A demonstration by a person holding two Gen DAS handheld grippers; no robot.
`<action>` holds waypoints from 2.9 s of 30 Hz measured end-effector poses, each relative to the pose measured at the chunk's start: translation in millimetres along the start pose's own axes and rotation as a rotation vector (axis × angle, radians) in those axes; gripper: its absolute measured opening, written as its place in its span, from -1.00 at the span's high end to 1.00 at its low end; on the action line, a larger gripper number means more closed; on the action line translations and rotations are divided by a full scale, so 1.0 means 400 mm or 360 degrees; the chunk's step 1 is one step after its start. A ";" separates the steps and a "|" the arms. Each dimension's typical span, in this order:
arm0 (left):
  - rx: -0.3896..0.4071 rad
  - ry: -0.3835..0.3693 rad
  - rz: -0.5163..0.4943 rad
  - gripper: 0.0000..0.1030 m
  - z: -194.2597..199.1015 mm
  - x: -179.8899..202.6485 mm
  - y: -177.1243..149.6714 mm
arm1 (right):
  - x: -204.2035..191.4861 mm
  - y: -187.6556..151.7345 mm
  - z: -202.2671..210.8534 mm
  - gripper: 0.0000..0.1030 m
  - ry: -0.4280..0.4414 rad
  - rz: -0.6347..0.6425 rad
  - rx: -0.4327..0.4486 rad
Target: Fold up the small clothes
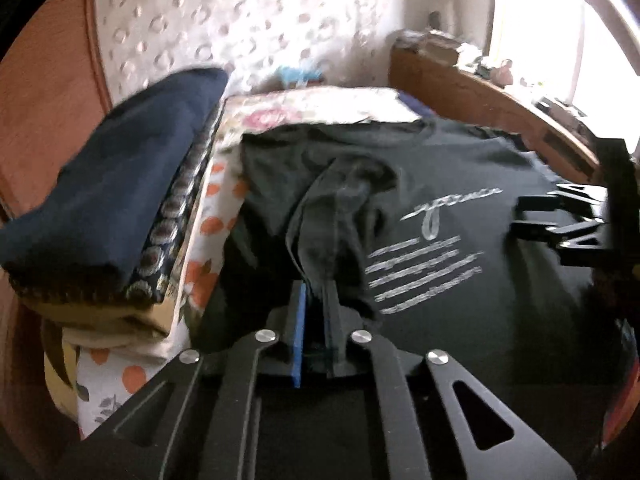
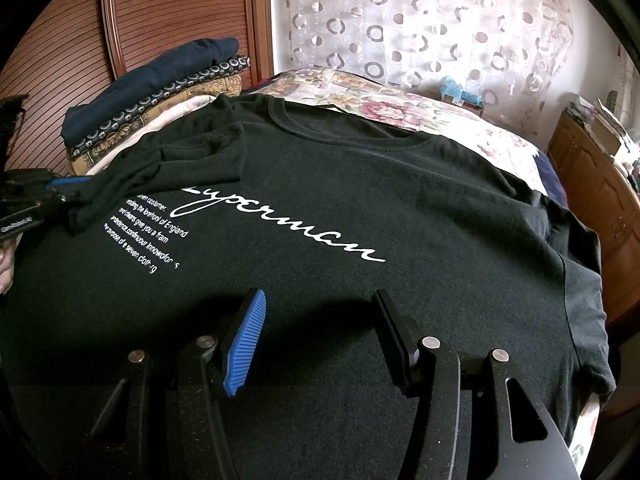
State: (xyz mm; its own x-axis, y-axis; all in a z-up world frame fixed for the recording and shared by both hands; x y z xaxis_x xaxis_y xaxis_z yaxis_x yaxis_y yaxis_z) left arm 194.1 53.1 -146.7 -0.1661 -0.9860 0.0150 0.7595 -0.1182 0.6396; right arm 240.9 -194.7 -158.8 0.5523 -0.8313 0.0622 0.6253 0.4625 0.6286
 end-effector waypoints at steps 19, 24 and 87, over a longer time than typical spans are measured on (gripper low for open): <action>-0.0033 -0.0286 -0.0169 0.86 0.091 0.204 -0.095 | 0.029 0.002 -0.017 -0.12 -0.0004 -0.0002 0.0002; 0.0029 -0.0281 -0.0102 0.41 0.133 0.184 -0.087 | 0.032 0.015 -0.013 -0.12 -0.0009 -0.0035 0.0013; 0.0058 -0.0137 -0.0013 -0.53 0.095 0.114 -0.017 | -0.031 -0.011 0.087 0.54 -0.0081 -0.0245 0.0187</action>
State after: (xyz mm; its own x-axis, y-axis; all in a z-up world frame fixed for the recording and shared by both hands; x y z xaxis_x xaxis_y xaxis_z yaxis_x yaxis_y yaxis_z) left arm 157.4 13.5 -121.2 -0.2269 -0.9710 0.0750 0.7347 -0.1202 0.6677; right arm 212.0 -197.0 -135.4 0.4246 -0.9054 -0.0042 0.6300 0.2921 0.7195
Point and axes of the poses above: each gripper's, at about its wrist camera, not at the fingertips, and z roughly against the way its jaws point, x to its right, y to its top, the point moved 8 cm from there along -z, roughly the way its jaws point, and after that the axes turned 4 degrees about -x, right-handed, at the moved point
